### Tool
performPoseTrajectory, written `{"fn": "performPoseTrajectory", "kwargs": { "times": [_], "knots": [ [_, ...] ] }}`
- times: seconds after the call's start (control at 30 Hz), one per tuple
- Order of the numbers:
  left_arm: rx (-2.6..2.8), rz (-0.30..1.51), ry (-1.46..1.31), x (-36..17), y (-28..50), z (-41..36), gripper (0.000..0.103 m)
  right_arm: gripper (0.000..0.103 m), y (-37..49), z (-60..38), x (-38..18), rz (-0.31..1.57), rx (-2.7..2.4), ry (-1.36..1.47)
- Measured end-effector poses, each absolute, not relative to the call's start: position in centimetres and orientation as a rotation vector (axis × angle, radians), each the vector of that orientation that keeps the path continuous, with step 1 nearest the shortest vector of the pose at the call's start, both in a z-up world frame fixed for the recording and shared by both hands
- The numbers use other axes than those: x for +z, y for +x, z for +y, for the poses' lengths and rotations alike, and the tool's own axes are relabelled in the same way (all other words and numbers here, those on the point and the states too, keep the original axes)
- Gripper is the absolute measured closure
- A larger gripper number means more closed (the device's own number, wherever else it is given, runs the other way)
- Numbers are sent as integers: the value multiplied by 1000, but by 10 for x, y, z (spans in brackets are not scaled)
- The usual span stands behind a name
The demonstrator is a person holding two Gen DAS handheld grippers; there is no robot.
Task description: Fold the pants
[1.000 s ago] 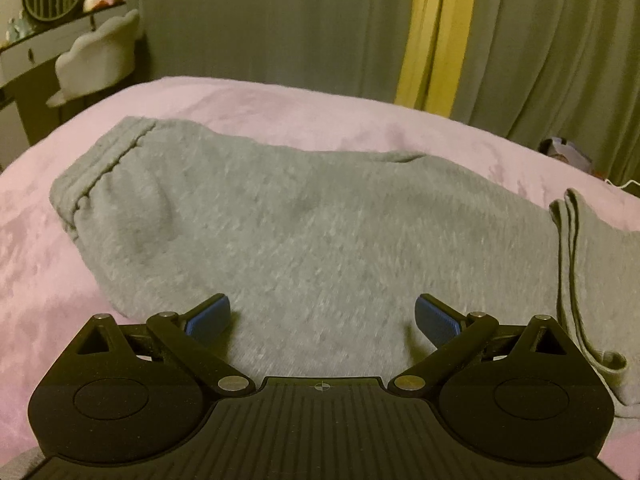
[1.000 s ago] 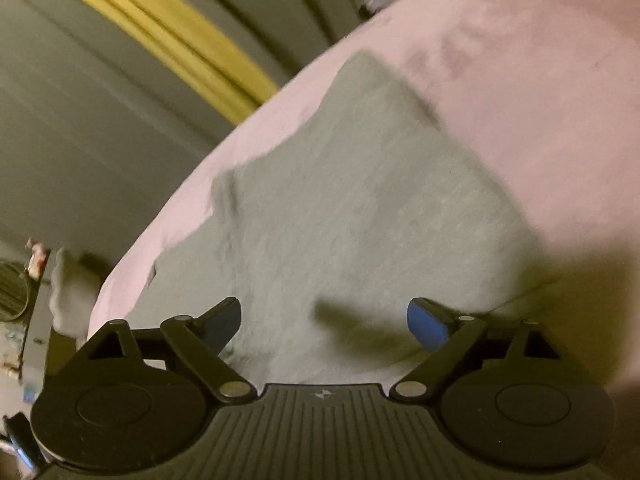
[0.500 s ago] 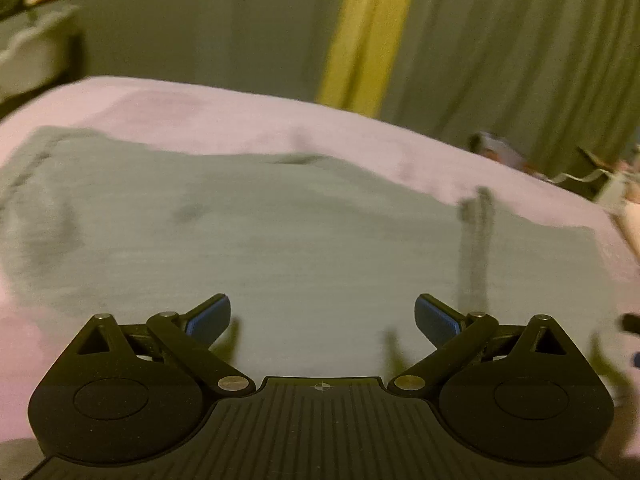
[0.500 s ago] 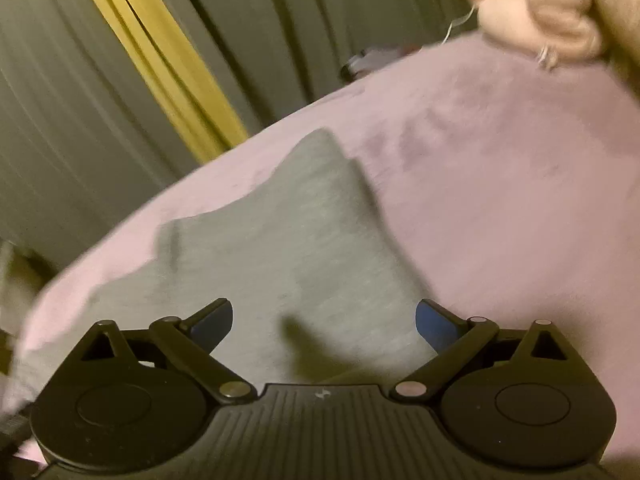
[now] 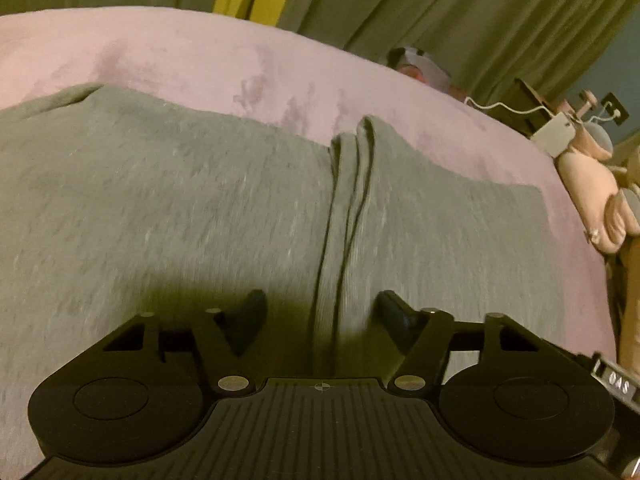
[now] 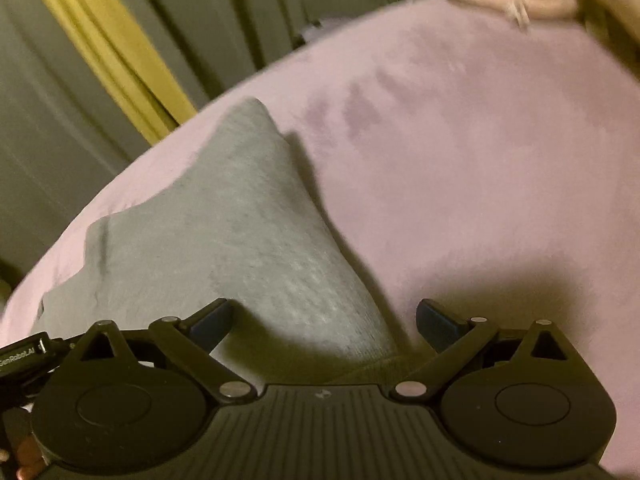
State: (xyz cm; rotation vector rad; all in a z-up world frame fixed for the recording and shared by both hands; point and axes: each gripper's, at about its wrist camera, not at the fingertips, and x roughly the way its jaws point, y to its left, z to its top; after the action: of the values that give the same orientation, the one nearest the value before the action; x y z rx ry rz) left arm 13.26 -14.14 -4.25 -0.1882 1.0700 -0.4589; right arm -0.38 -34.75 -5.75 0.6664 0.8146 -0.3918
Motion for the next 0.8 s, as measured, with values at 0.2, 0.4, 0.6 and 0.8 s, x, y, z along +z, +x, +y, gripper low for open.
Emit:
{"fn": "performPoseTrajectory", "kwargs": {
  "times": [0.2, 0.4, 0.6, 0.8],
  "knots": [
    [-466, 1096, -267, -48, 149, -150, 67, 4, 2, -342, -60, 778, -380, 628],
    [-465, 1049, -296, -41, 142, -148, 85, 4, -3, -343, -53, 705, -335, 635],
    [-447, 853, -255, -9, 102, -135, 87, 8, -18, -338, -38, 536, -239, 616],
    [-344, 776, -201, -6, 87, -106, 87, 64, -8, -323, -34, 555, -125, 533]
  ]
}}
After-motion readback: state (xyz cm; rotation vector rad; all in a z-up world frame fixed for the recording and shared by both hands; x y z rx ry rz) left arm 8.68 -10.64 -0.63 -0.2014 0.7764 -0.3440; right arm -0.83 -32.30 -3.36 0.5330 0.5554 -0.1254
